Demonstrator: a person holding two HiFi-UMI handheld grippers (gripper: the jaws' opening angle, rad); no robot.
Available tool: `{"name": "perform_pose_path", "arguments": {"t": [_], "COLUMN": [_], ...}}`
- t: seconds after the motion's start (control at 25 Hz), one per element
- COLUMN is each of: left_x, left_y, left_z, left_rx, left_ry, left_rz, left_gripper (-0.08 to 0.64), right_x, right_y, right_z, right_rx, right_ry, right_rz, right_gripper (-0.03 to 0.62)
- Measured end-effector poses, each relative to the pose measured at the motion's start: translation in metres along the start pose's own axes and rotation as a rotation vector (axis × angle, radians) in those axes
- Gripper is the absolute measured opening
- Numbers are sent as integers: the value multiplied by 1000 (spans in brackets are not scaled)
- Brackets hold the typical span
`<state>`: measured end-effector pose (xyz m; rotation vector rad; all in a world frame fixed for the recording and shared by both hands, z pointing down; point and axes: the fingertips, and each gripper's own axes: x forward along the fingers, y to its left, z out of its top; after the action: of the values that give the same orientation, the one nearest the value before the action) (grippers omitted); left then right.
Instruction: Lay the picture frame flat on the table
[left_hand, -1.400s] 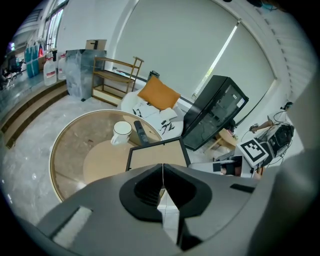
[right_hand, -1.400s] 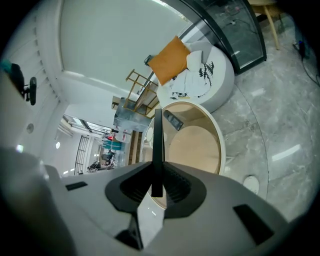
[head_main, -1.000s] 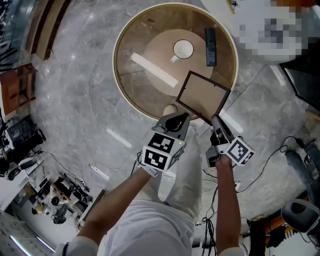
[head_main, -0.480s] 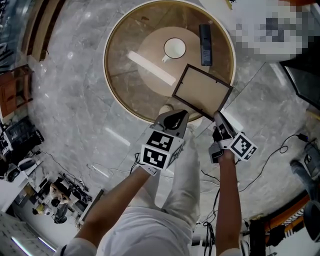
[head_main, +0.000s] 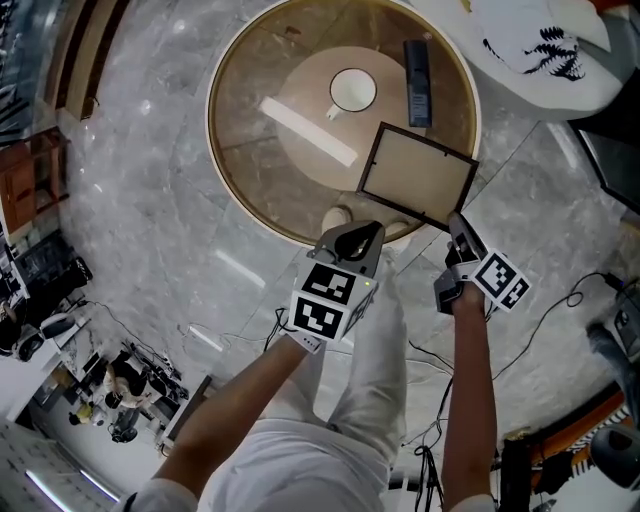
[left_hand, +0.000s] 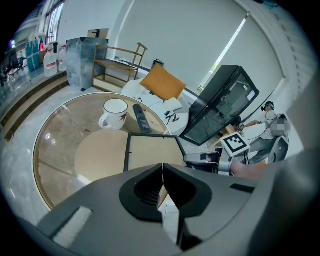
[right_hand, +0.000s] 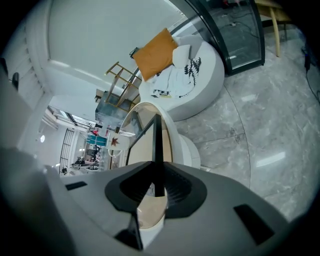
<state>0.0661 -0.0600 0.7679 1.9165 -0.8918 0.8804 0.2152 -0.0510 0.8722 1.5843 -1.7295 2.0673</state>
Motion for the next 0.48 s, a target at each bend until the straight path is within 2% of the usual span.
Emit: {"name": "perform_pose_path", "arguments": {"t": [0.32,0.48], "left_x": [2,5], "left_y": [2,4], "left_z": [-3,-6], "left_rx": [1,-3], "left_ry": [-2,-3], "left_rz": [4,6], "left_gripper": [8,8], "right_x": [8,12], "right_y": [-14,-19], "right_z": [14,17], "right_rx": [-25,-78], "right_ry": [-22,-26], "right_rz": [-82,-148], "right_gripper": [64,69]}}
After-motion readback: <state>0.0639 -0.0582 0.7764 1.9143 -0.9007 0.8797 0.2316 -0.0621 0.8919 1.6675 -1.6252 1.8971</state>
